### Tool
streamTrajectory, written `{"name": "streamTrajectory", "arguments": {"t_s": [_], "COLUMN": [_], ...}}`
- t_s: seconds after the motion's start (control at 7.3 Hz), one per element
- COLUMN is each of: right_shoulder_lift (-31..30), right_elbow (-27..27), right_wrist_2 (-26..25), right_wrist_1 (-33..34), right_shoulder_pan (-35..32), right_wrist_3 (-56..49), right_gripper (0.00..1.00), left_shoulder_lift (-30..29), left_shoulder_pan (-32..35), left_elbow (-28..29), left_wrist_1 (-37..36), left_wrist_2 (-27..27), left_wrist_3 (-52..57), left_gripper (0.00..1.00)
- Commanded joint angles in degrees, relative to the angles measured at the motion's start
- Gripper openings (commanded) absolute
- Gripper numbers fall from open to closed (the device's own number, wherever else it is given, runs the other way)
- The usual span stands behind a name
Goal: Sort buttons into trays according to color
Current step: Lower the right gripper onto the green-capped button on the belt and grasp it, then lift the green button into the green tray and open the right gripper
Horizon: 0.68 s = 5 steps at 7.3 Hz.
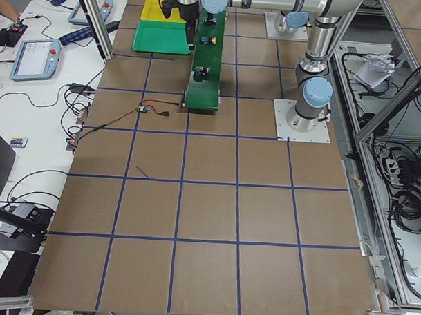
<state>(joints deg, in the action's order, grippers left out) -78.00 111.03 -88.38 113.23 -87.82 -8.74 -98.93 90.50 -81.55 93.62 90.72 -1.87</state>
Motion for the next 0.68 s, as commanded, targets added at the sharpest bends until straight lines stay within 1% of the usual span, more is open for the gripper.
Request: {"name": "streamTrajectory", "arguments": {"t_s": [0.0,0.14,0.27,0.41,0.55], "right_shoulder_lift": [1.3,5.7,10.7,13.0,15.4], "right_elbow": [-4.1,-10.2,-17.4,-22.5,-24.2], "right_wrist_2": [0.0,0.6,1.1,1.7,1.7], "right_wrist_1": [0.8,0.9,0.9,0.4,1.3], "right_shoulder_pan": [-0.1,-0.1,-0.1,-0.2,-0.2], "right_wrist_3": [-0.4,-0.3,-0.2,-0.1,-0.3], "right_gripper": [0.17,0.31,0.34,0.33,0.33], "left_shoulder_lift": [0.7,1.2,1.2,1.2,1.2], "left_shoulder_pan": [-0.1,-0.1,-0.1,-0.1,-0.1], "left_elbow": [0.1,-0.3,-0.3,0.2,-0.1], "left_wrist_1": [-0.2,-0.1,-0.1,-0.2,-0.5], "left_wrist_2": [-4.4,-4.2,-4.2,-4.2,-4.2], "left_wrist_3": [0.5,0.6,0.7,0.6,0.6], "left_gripper": [1.00,1.00,1.00,1.00,1.00]}}
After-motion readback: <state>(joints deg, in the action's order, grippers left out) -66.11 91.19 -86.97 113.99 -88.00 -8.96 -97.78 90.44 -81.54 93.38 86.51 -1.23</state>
